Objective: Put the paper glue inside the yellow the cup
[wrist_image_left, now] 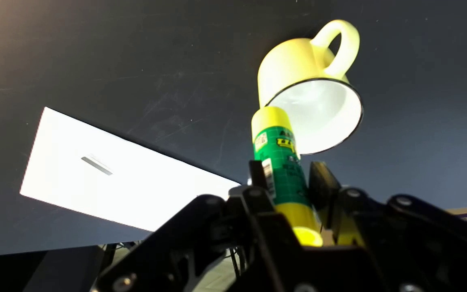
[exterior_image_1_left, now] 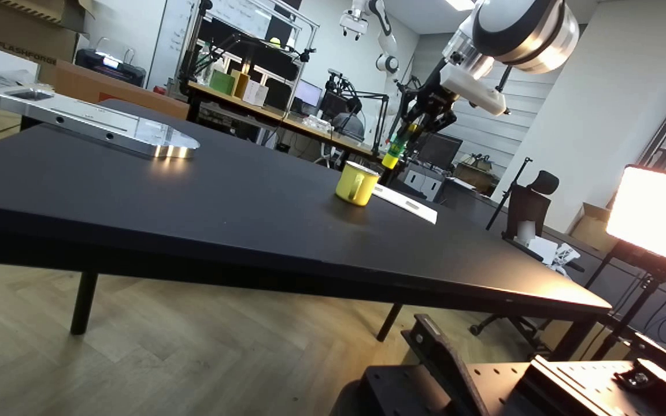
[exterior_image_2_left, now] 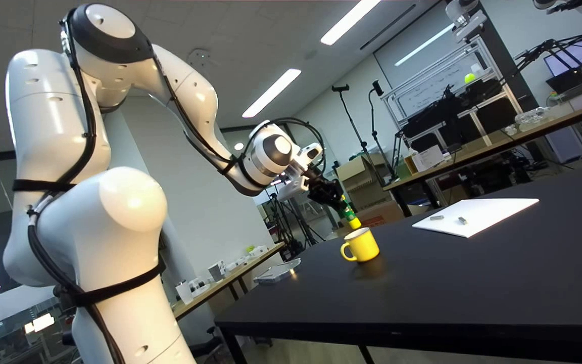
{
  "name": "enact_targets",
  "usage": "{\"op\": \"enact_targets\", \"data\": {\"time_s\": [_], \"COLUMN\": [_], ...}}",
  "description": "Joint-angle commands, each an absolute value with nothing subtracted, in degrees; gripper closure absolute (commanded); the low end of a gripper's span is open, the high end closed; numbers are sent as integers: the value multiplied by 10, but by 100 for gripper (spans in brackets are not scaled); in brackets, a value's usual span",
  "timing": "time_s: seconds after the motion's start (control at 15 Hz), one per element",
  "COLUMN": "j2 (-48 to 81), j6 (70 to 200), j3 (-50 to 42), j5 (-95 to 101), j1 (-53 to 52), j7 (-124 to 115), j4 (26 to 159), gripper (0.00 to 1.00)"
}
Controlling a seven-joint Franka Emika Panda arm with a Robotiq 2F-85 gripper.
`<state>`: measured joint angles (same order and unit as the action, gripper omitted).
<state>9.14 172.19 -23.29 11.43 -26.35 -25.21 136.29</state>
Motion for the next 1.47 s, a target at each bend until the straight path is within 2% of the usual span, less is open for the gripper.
{"op": "enact_targets", "data": {"time_s": [0.0,0.73,0.8,0.87,1.27,1.4], "j2": [150,228,229,228,166,121], "j6": [1754,1762,1759,1759,1720,1684], "j3": [-211,-174,-171,-171,-189,-171], "j5": [78,59,56,57,72,65], "j1": [-251,-235,-232,-231,-238,-217], "j7": [-238,-237,-238,-237,-231,-200], "j4": [1318,1286,1286,1288,1307,1327], "gripper": [92,92,43,42,2,0]}}
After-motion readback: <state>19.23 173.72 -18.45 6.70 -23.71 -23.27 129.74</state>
